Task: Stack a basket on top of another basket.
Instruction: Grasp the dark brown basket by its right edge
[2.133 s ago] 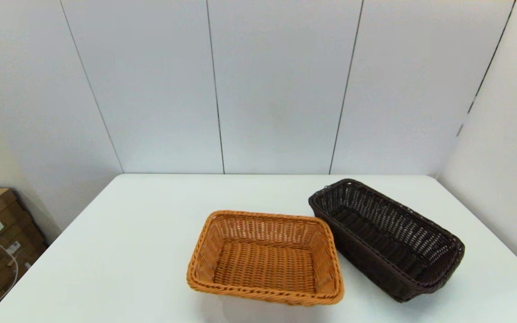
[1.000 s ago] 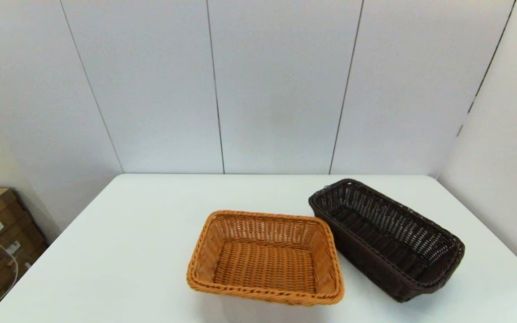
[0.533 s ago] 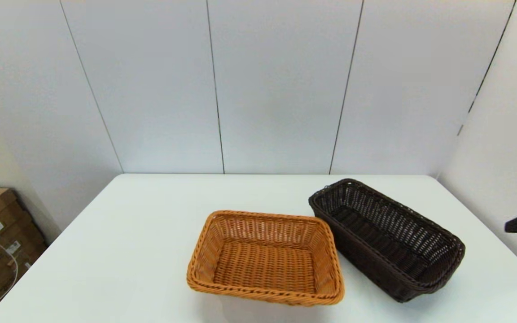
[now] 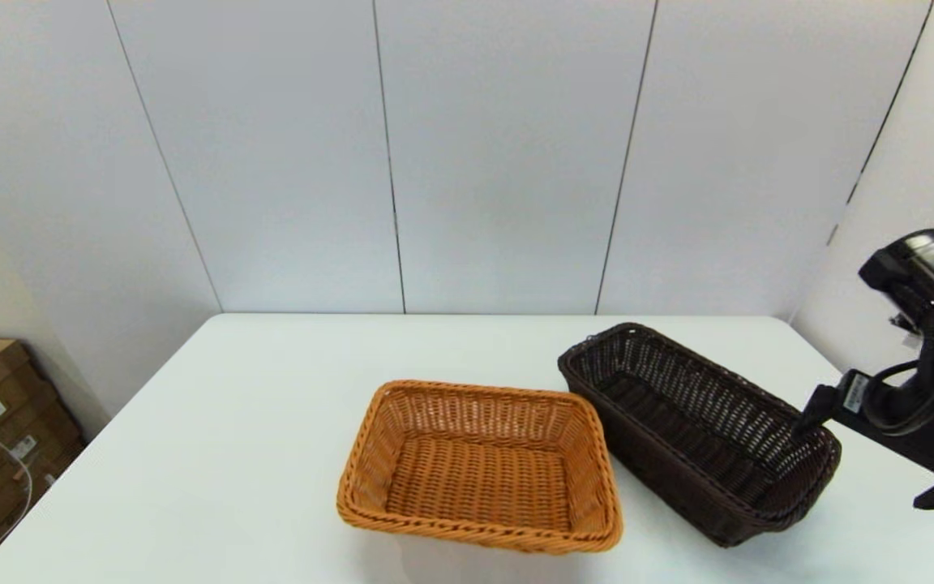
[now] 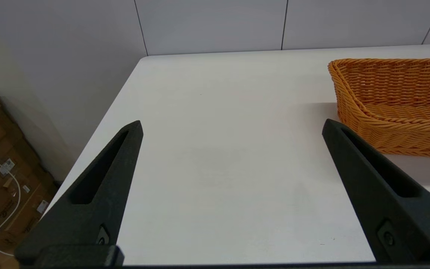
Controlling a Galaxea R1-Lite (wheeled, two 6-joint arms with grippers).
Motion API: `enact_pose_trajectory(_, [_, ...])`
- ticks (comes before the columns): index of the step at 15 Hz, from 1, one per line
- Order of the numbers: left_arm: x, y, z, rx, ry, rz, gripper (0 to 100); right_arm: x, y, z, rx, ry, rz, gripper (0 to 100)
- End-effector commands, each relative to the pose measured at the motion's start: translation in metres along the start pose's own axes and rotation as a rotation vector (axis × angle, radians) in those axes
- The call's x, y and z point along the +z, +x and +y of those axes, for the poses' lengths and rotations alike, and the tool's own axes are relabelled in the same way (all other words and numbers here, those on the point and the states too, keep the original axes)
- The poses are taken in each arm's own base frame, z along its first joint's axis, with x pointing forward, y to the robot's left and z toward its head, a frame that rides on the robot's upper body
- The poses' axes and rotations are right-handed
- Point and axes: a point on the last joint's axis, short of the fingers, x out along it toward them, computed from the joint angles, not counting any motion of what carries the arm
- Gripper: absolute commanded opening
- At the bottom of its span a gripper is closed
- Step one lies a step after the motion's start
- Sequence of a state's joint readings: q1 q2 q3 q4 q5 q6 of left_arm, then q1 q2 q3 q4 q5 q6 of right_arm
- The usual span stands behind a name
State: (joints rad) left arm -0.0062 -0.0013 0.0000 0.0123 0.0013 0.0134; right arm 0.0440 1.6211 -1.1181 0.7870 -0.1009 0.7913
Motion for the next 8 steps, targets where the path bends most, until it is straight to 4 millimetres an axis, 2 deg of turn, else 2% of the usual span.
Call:
enact_pose_trajectory(1, [-0.001, 0.0, 0.0, 0.0, 0.0, 0.006, 100, 0.01, 0.042, 0.015, -0.045, 0.028, 0.133, 100])
enact_pose_trajectory(4, [-0.001, 0.0, 0.0, 0.0, 0.0, 0.006, 100, 0.013, 0.068, 0.02, -0.085, 0.053, 0.208, 100])
enact_pose_trajectory(8, [-0.001, 0.0, 0.0, 0.0, 0.0, 0.006, 100, 0.021, 0.083, 0.014, -0.05, 0.11, 0.312, 100])
